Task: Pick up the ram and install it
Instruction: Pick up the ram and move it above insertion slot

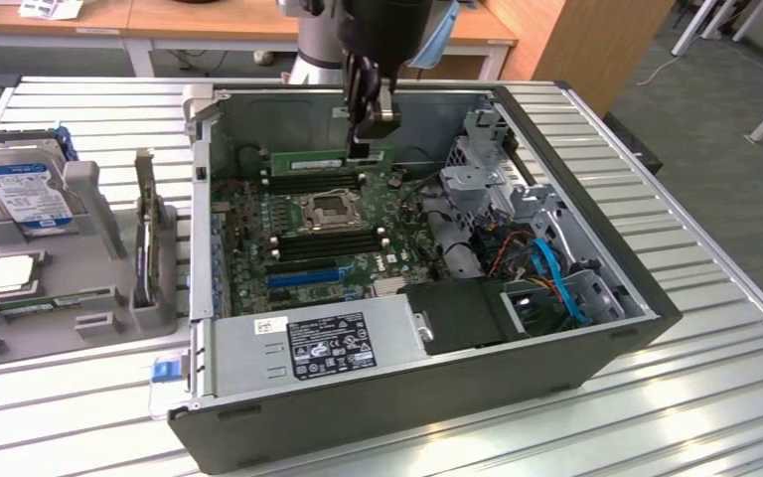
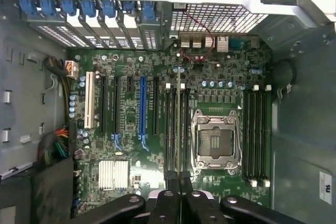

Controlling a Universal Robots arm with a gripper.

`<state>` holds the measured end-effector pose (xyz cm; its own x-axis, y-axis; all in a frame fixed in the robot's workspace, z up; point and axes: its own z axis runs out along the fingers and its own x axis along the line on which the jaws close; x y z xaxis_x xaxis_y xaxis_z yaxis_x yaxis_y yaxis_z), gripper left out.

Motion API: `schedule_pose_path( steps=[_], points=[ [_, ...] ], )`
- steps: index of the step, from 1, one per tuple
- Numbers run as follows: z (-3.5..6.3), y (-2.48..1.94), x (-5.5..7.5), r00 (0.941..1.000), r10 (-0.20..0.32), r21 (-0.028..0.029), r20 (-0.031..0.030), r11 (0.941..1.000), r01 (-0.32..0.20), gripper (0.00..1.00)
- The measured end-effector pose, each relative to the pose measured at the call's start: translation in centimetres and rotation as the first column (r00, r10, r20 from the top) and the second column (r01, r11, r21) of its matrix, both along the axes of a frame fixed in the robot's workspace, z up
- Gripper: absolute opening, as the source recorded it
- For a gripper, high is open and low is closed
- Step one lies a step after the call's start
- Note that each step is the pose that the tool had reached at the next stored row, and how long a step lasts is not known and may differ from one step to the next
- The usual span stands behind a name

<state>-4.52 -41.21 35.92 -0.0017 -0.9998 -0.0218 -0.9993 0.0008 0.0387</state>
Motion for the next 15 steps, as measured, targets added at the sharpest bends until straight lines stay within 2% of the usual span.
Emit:
schedule_pose_path(
  steps=[15],
  points=[
    [-2.74, 0.0, 0.0, 1.0, 0.0, 0.0, 0.0, 1.0, 0.0, 0.11]
  ],
)
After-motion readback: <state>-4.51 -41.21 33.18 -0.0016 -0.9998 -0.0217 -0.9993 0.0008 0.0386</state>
